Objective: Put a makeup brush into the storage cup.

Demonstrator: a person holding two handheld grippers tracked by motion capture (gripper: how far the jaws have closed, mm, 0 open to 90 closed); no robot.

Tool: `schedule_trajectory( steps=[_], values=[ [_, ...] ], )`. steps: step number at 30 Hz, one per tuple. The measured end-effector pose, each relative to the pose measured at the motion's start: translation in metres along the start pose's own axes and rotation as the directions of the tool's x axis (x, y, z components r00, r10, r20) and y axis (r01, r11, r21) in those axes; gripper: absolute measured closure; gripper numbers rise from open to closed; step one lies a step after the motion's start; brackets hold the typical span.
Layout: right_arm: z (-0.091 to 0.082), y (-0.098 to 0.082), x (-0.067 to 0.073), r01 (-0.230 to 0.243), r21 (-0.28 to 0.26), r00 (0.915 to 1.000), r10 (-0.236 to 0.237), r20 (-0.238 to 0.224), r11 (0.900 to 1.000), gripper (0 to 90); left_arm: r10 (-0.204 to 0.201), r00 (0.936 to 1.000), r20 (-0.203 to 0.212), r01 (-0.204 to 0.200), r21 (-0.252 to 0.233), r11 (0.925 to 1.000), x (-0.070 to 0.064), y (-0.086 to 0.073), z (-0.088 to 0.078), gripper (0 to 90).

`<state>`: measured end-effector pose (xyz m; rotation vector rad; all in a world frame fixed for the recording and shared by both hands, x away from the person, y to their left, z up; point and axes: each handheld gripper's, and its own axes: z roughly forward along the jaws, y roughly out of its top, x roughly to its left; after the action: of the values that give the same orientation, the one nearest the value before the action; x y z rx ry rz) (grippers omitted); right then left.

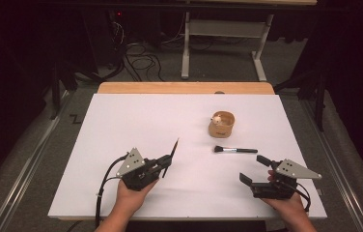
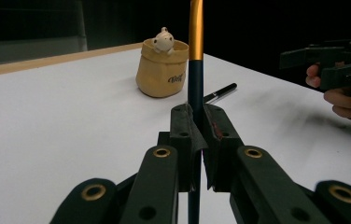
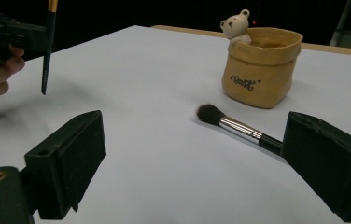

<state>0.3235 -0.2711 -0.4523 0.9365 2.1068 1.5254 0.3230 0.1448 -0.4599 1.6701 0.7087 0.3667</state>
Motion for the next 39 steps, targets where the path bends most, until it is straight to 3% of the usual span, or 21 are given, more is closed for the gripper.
schedule_trajectory(
  steps=[4,9,13,21,27,31,33,39],
  values=[
    [0.005,0.009,0.006,0.005,0.009,0.9995,-0.005,-0.030,1.000,7.3,-0.006,0.9999,0.015,0.006,-0.021,0.9998,0.000,0.001,0.003,82.9],
    [0.018,0.029,0.007,-0.013,-0.017,0.9980,0.012,-0.063,1.000,9.8,-0.001,0.9998,0.022,0.002,-0.037,0.9993,0.003,0.003,0.008,82.9],
    [0.027,0.036,0.007,-0.015,-0.011,0.9974,0.014,-0.070,1.000,10.1,-0.002,0.9997,0.026,0.003,-0.035,0.9994,0.005,0.004,0.013,82.9],
    [0.038,0.055,0.017,0.009,-0.054,0.9971,-0.013,-0.074,0.998,11.9,0.010,0.9994,0.034,-0.008,-0.039,0.9992,0.006,0.006,0.020,82.9],
    [0.047,0.062,0.024,0.020,-0.064,0.9945,-0.027,-0.101,0.998,13.1,0.016,0.9991,0.039,-0.015,-0.042,0.9990,0.005,0.007,0.021,82.9],
    [0.054,0.070,0.032,0.020,-0.072,0.9911,-0.029,-0.130,0.997,15.0,0.028,0.9987,0.042,-0.027,-0.024,0.9993,0.007,0.010,0.030,82.9],
    [0.055,0.071,0.033,0.014,-0.075,0.9900,-0.025,-0.139,0.997,15.2,0.026,0.9985,0.049,-0.024,-0.039,0.9990,0.007,0.012,0.033,82.9],
    [0.057,0.065,0.041,-0.001,-0.080,0.9837,-0.014,-0.179,0.997,18.8,0.031,0.9948,0.097,-0.026,-0.057,0.9980,-0.006,0.009,0.033,82.9]
  ],
)
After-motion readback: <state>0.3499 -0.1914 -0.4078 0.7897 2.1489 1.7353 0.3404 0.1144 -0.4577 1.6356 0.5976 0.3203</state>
